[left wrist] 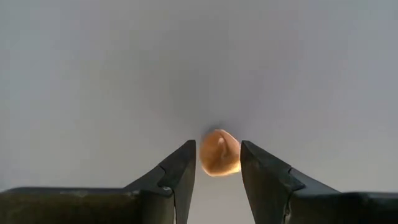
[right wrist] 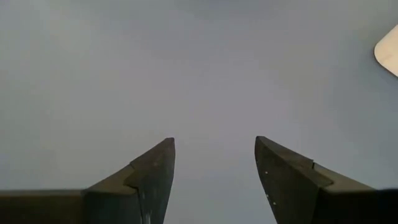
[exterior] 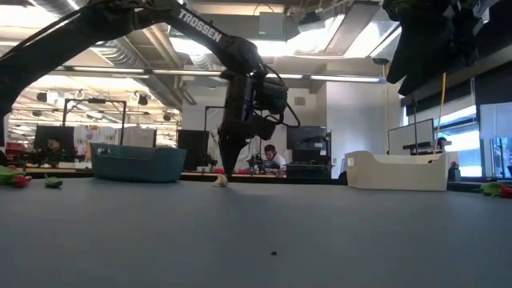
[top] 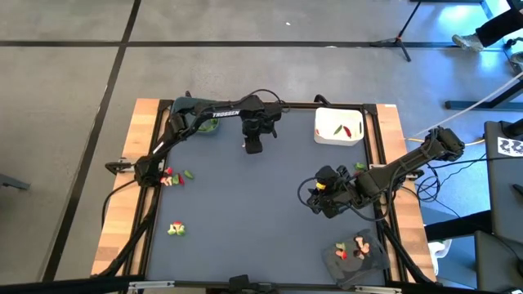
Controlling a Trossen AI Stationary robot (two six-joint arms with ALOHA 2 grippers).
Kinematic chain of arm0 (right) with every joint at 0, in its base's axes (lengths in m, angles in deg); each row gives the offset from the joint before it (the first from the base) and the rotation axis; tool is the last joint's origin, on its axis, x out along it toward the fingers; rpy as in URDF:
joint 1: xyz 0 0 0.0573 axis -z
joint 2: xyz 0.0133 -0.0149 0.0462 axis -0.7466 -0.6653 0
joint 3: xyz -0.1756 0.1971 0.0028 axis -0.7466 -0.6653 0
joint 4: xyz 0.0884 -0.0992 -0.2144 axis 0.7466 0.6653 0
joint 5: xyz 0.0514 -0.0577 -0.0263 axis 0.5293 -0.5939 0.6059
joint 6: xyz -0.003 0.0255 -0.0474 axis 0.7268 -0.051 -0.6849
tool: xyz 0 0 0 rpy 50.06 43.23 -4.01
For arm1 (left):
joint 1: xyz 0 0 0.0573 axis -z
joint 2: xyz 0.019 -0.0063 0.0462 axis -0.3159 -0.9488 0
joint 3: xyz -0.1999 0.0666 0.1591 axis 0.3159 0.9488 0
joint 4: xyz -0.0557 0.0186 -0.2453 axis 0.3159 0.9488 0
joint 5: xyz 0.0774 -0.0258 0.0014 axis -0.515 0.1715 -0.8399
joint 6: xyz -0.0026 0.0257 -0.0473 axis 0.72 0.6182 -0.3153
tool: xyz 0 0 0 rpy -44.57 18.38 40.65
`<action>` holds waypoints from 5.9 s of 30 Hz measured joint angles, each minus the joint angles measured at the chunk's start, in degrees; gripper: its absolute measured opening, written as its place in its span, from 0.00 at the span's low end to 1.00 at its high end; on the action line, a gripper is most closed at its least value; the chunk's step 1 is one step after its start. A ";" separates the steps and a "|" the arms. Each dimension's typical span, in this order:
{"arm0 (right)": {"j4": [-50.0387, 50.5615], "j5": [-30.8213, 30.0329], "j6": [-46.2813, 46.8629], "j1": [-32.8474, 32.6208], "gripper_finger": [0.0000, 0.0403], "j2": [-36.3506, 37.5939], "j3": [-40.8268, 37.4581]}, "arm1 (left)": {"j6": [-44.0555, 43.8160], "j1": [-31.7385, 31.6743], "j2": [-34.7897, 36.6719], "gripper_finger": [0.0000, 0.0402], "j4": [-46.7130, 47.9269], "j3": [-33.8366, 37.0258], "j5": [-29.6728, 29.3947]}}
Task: Sort produce into baskets
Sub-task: Put the brown mushroom into the black bin
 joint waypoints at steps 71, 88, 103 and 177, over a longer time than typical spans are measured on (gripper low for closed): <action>-25.88 -21.43 -46.21 0.38 0.55 -0.02 0.00 | 5.16 18.04 27.29 0.11 -27.72 9.42 22.34; -36.69 -7.45 -52.44 -0.39 0.44 -1.57 -0.03 | 4.90 27.46 27.84 0.11 -46.13 13.18 27.41; -37.87 -6.62 -56.82 -0.42 0.22 -0.92 0.42 | 3.24 25.93 27.82 0.11 -45.03 13.20 26.10; -4.98 22.45 31.89 -34.53 0.11 -1.95 -7.96 | -39.26 41.84 38.76 0.33 -8.41 37.57 9.80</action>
